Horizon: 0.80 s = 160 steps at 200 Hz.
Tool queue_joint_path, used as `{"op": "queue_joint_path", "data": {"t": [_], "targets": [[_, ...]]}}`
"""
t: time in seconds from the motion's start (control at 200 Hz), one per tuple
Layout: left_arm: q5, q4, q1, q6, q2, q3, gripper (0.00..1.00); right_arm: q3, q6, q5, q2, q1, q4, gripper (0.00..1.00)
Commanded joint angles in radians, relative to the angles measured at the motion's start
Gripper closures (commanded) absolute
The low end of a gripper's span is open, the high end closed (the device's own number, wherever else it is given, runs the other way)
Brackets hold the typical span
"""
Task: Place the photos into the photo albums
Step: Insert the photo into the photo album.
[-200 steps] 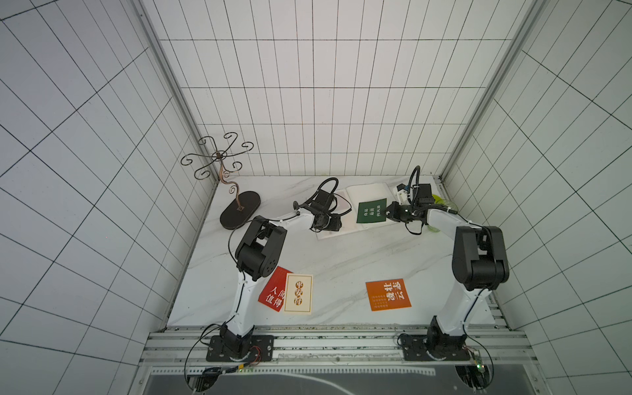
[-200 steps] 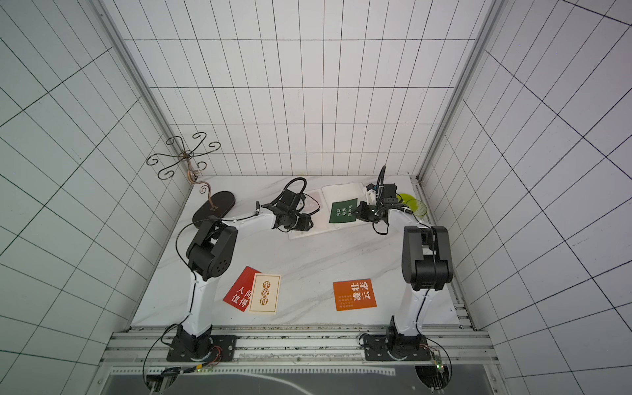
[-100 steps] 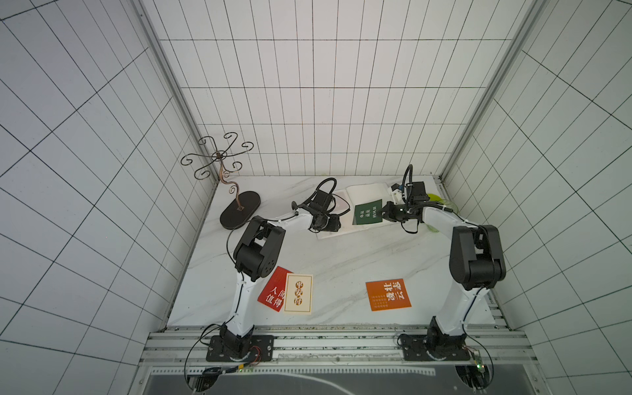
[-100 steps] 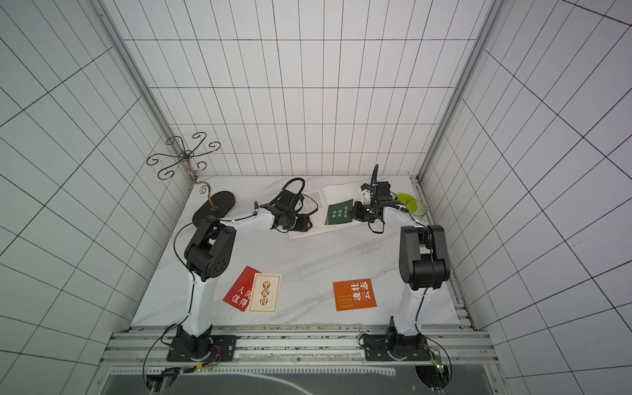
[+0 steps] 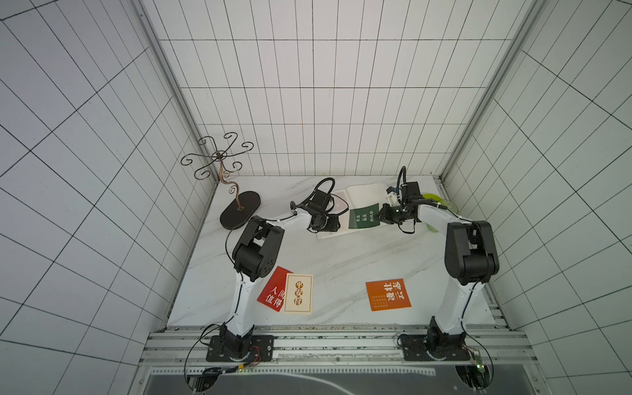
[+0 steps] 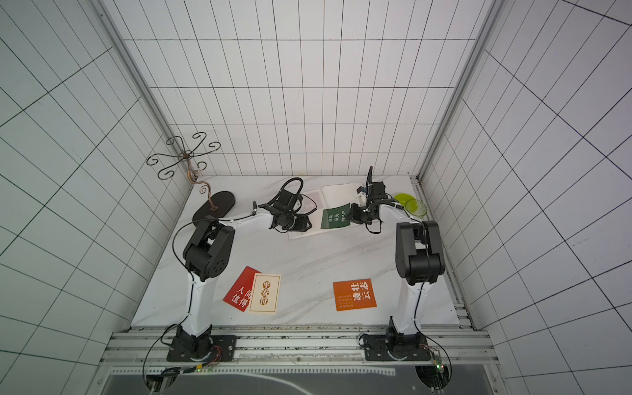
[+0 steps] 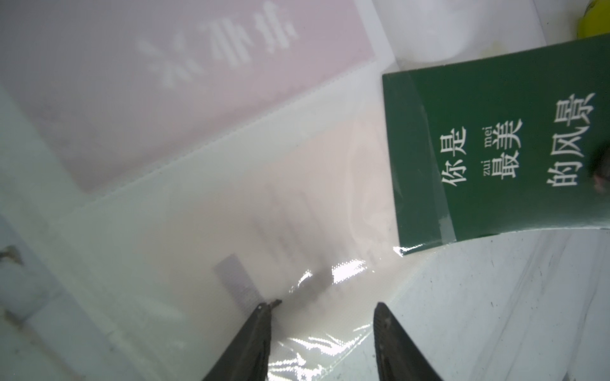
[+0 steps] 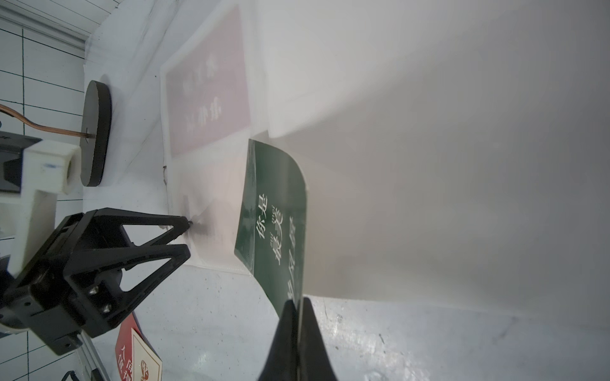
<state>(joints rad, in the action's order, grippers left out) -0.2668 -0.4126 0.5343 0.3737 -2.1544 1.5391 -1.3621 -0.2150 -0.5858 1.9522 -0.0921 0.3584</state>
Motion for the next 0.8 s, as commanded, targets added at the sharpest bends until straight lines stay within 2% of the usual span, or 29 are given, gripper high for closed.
{"op": "queue_joint_path", "data": {"t": [0.0,0.655,0.715,0.795], "targets": [[-0.001,-0.088,-0.010,0.011,0.017,-0.033,0.49,-0.119,0.050,-0.006,0.043,0.005,0.087,1.00],[-0.022,-0.076,-0.070,0.014,0.110,-0.110,0.49,-0.212,0.069,-0.058,0.137,-0.006,0.126,1.00],[-0.023,-0.074,-0.074,0.014,0.113,-0.112,0.49,-0.224,0.068,-0.059,0.145,-0.009,0.126,0.97],[-0.023,-0.074,-0.078,0.014,0.116,-0.114,0.49,-0.244,0.069,-0.050,0.155,-0.013,0.138,0.84]]}}
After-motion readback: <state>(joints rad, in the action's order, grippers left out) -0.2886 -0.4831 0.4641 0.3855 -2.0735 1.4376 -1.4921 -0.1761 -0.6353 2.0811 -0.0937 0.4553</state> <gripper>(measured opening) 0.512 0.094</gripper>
